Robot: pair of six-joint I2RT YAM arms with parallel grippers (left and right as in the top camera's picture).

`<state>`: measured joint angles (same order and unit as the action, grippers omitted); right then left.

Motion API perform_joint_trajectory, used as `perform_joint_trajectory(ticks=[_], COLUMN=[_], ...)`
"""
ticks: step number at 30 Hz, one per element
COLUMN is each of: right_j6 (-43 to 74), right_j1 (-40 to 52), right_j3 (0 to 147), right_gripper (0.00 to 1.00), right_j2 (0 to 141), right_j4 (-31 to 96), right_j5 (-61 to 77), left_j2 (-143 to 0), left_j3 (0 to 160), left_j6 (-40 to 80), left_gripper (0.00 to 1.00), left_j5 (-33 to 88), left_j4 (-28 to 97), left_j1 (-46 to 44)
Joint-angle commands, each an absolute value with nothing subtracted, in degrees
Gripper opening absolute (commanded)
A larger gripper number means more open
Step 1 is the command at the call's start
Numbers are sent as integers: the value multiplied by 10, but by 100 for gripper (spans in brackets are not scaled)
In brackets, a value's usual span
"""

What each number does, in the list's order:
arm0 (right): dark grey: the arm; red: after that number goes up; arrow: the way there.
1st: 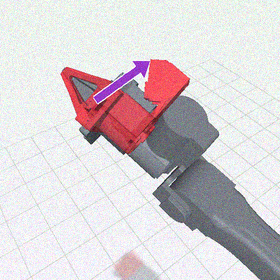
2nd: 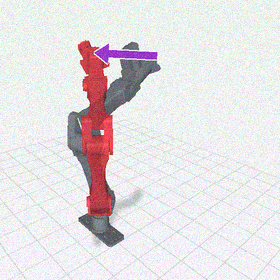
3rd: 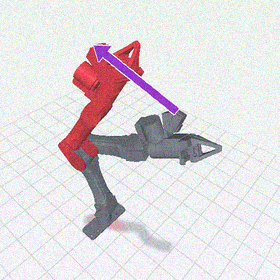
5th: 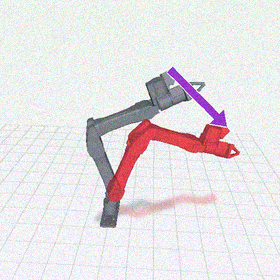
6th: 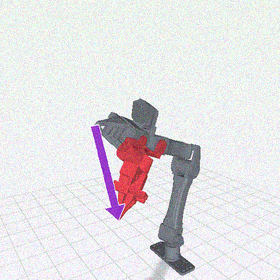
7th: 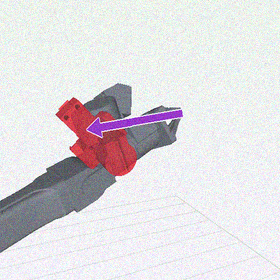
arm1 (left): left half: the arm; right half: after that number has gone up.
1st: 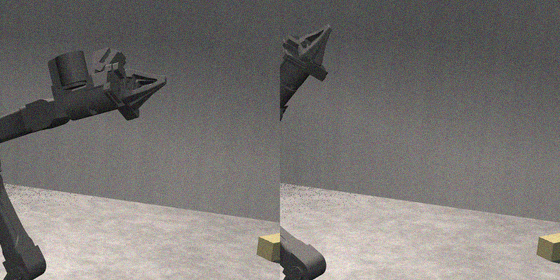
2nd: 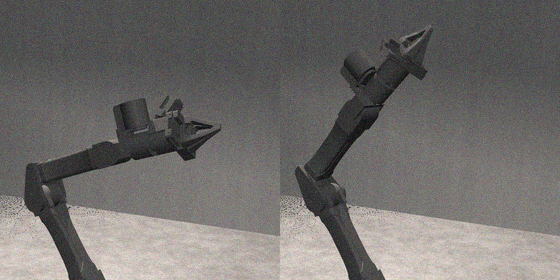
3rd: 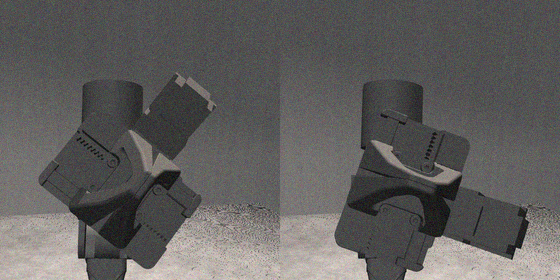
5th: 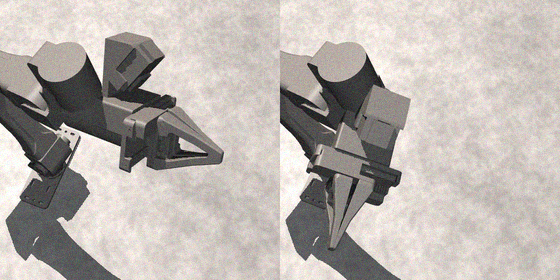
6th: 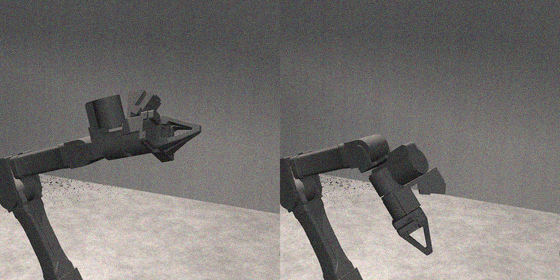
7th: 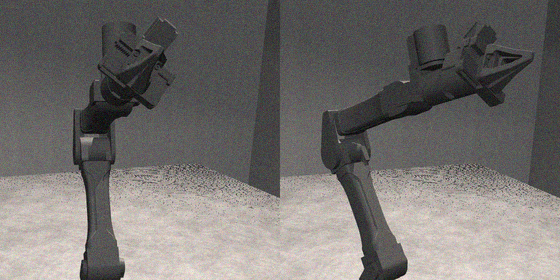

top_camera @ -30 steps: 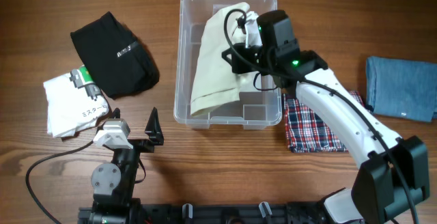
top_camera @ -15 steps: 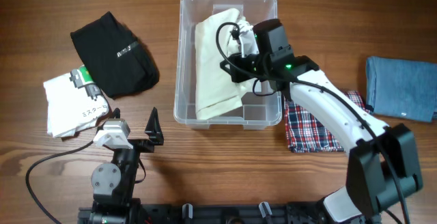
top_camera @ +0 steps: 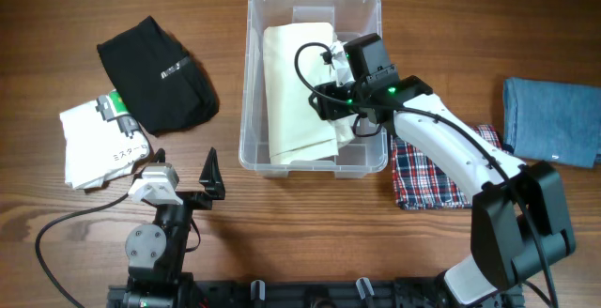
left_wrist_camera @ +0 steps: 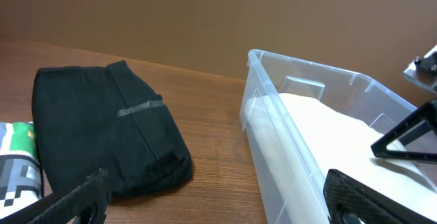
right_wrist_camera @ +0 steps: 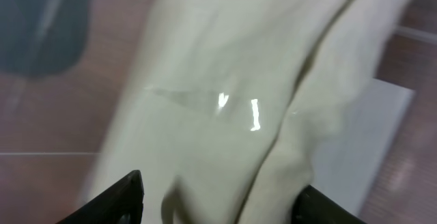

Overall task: Pack container
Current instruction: 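Carry the towel over the container and lower it inside, then open the right gripper and withdraw it from the container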

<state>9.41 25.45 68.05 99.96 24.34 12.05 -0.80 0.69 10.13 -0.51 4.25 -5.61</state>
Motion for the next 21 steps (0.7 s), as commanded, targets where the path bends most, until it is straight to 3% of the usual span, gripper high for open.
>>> perform_joint_trajectory(ticks=[1, 15, 21], right_j6=[54, 38, 119], right_j1=[255, 255, 238], right_j3=[697, 726, 726], right_gripper=[64, 59, 60], right_j2=[974, 871, 762], right_j4=[260, 289, 361], right_j5=[-7, 6, -58], left_j2=[-5, -5, -5], left_j3=[3, 3, 3], left_j6=[92, 92, 92], left_gripper=[100, 100, 100], left_j5=[0, 0, 0], left_j4=[42, 42, 42], left_j1=[-52, -52, -52])
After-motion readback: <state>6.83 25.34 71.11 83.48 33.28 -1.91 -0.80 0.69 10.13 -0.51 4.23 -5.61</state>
